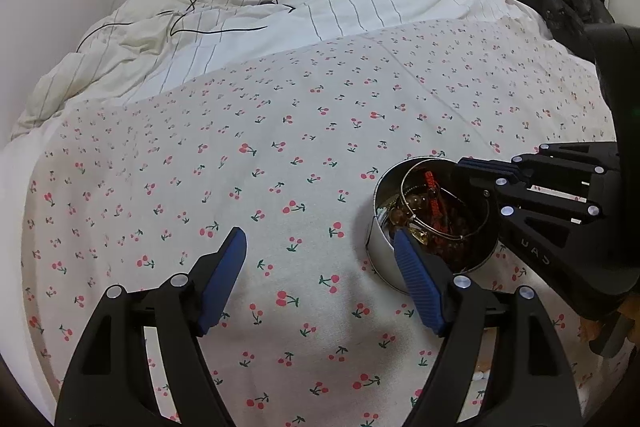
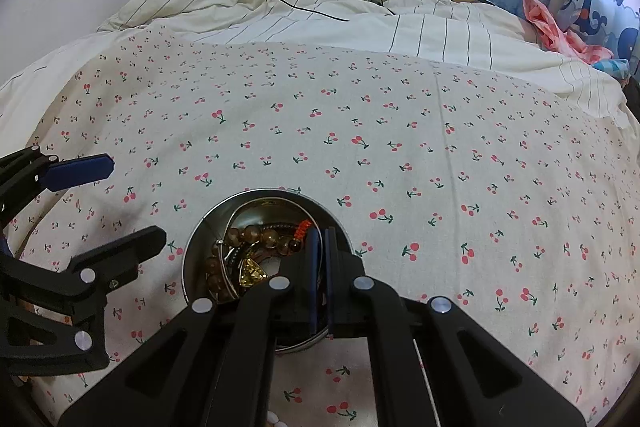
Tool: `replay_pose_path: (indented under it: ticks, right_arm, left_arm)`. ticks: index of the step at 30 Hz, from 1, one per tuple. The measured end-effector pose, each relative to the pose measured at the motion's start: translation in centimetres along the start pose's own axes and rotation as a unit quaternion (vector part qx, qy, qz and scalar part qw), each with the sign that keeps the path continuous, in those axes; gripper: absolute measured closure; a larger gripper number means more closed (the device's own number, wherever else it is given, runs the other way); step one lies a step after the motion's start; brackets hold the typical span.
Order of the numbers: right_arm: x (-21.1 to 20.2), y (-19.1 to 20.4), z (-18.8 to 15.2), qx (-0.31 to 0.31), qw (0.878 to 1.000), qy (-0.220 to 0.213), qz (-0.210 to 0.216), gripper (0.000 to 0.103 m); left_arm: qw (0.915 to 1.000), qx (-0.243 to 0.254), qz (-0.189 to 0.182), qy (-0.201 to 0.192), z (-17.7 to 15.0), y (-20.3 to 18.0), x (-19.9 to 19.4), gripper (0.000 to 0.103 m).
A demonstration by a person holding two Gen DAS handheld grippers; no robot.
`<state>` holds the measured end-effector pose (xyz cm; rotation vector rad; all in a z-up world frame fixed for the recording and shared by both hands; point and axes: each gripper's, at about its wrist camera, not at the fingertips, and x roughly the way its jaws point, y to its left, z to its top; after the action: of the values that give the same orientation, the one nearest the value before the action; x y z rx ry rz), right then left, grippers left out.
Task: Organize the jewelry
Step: 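Release the red bracelet into the tin with the left tool while the right drops the bangle in, then grasp the white-and-peach beaded bracelets with the right tool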
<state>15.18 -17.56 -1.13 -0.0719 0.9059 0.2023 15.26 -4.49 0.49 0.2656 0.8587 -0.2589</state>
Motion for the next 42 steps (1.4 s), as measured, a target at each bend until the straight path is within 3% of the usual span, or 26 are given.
replay_pose_path:
  ticks: [7, 10, 11, 16, 23, 29, 42]
  right_arm:
    - [0.1, 0.0, 0.2, 0.003, 1.0, -0.003, -0.003, 0.094]
    - [-0.1, -0.1, 0.1, 0.007, 1.0, -0.01, -0.002, 0.062]
    - [-0.2, 0.0, 0.1, 0.006, 1.0, -0.015, -0.004, 0.058]
    - [-0.6, 0.0, 0.3, 0.006, 1.0, -0.022, -0.005, 0.057]
    - [-1.0, 0.1, 0.4, 0.006, 0.999, -0.031, -0.006, 0.044]
    - [-1.4, 0.1, 0.4, 0.005, 0.999, -0.037, -0.007, 0.039]
    - [-4.1, -0.5, -1.0, -0.022, 0.999, -0.032, -0.014, 0.038]
  left_arm:
    - [0.9999, 0.009, 0.005, -0.002, 0.0, -0.3, -0.1, 0.029]
    - [0.9999, 0.013, 0.007, -0.002, 0.0, -0.4, -0.2, 0.029]
    - [0.9999, 0.014, 0.007, -0.002, 0.0, -0.4, -0.2, 0.029]
    - [0.9997, 0.022, 0.011, -0.003, 0.0, -0.7, -0.2, 0.028]
    - [0.9993, 0.034, 0.017, -0.007, -0.1, -1.2, -0.4, 0.027]
    - [0.9988, 0.043, 0.02, -0.013, -0.1, -1.6, -0.7, 0.026]
    - [0.9981, 0.056, 0.023, -0.015, -1.3, -1.7, -2.0, 0.026]
